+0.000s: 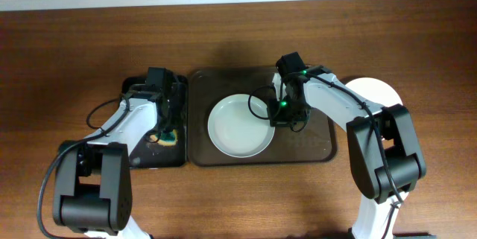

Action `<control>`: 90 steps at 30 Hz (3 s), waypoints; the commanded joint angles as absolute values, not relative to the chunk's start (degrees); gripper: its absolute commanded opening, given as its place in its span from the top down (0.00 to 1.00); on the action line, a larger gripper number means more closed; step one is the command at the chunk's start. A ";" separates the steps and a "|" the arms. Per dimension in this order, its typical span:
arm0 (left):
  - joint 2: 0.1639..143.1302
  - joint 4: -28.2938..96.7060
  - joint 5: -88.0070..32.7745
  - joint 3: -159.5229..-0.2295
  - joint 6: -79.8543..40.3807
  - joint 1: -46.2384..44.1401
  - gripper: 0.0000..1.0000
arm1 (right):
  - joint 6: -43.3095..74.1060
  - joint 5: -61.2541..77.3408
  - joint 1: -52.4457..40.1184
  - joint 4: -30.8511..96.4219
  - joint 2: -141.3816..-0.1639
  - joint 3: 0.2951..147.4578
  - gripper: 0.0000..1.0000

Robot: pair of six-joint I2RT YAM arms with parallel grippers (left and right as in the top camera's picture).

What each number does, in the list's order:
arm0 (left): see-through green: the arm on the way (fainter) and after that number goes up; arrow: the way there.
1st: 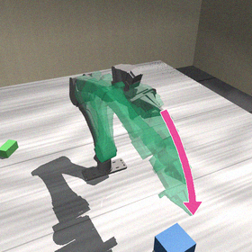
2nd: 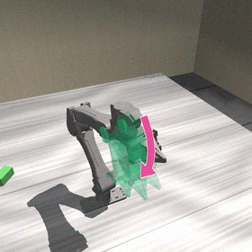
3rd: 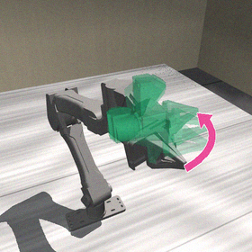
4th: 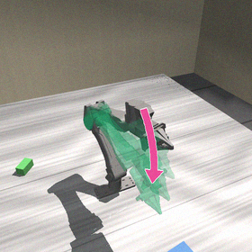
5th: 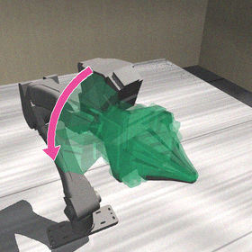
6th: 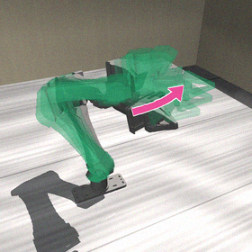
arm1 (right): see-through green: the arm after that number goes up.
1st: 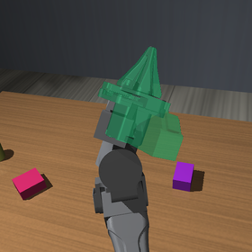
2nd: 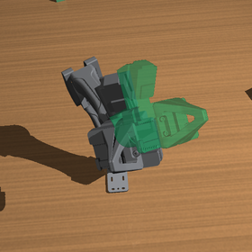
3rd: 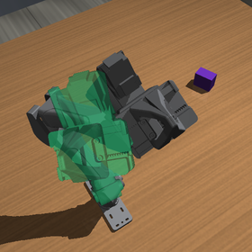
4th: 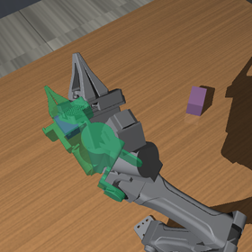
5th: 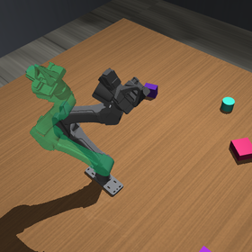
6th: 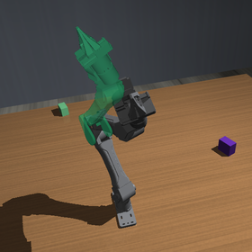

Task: Clean dirty plates on tray and stack at the side
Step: 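Lower the sponge back into the black tray with the left gripper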

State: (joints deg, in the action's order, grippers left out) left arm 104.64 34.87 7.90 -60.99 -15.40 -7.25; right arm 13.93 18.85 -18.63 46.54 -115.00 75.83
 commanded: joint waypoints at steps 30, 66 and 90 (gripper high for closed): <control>97.76 46.13 6.66 -62.78 -15.75 -6.85 0.24 | 14.00 17.69 -18.48 47.16 -113.89 75.26 0.86; 97.82 35.53 3.55 -62.72 -15.77 -6.85 0.01 | 14.00 17.50 -18.37 47.46 -113.89 75.26 0.85; 99.37 28.14 5.80 -63.81 -14.37 -6.42 0.18 | 14.00 17.47 -18.37 48.23 -113.89 75.26 0.85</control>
